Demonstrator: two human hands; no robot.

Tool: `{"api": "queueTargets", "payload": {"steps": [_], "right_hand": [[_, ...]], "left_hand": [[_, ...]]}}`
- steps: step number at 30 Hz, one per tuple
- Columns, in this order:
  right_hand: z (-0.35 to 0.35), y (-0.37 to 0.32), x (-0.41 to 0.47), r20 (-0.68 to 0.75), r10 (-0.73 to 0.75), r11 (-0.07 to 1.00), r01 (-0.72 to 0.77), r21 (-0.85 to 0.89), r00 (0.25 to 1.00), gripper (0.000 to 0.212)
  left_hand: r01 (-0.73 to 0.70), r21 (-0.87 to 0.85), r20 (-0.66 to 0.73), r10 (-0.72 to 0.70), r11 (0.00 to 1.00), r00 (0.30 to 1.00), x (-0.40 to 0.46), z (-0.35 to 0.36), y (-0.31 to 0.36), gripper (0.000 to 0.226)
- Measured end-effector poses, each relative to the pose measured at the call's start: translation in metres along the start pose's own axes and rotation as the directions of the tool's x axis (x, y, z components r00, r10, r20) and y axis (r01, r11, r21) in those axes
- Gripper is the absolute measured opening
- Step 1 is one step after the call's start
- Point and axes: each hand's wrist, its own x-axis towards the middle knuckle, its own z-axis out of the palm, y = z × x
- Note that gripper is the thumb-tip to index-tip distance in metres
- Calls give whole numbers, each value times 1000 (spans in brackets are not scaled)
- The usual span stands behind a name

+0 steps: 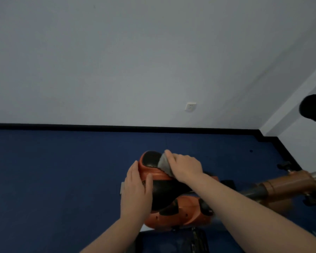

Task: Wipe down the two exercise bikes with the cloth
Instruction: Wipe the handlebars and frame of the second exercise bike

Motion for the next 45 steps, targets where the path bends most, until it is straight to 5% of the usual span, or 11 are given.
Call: {"api": "queueTargets", "payload": {"steps": [8, 13, 15, 20, 26, 29, 32, 36, 38, 41, 45], "right_hand": [[2, 7, -10, -42, -427, 877, 425, 224, 903, 54], [-5, -18, 31, 128, -168, 940, 120, 319, 977, 48], [-4, -44, 35, 85, -211, 957, 188, 221, 974, 52], [-7, -36, 24, 71, -715, 699, 709, 89, 696, 60], [-11, -57, 45, 116, -324, 928, 292, 232, 939, 27], [-2, -60, 33, 54, -465, 885, 464, 34, 884, 51], [-5, -36, 14, -8, -676, 732, 673, 110, 737, 47], [-8, -13, 9, 45, -366, 855, 316, 412, 930, 31], [-4, -27, 10, 41, -152, 942, 132, 309, 988, 36], [11, -55, -4, -164, -179, 982, 186, 29, 970, 53], [15, -37, -27, -137, -275, 948, 292, 129, 952, 55]], "left_hand": [[-4, -53, 102, 10, 999, 995, -7, -9, -12, 74], [35, 27, 116, -38, 999, 993, -9, -14, -9, 82], [56, 49, 119, -62, 997, 991, -11, -14, -10, 82], [108, 52, 164, -116, 993, 980, -16, -17, -16, 64], [73, 14, 153, -75, 997, 985, -14, -17, -16, 63], [72, -33, 166, -66, 997, 984, -15, -16, -19, 68], [46, -42, 175, -38, 998, 984, -12, -18, -21, 83], [-74, -21, 202, 77, 997, 976, -4, -23, -21, 98], [-184, -9, 211, 182, 983, 960, 4, -29, -19, 98], [-348, 16, 243, 334, 937, 911, 22, -35, -20, 102], [-421, -5, 367, 393, 907, 843, 43, -37, -26, 125]]}}
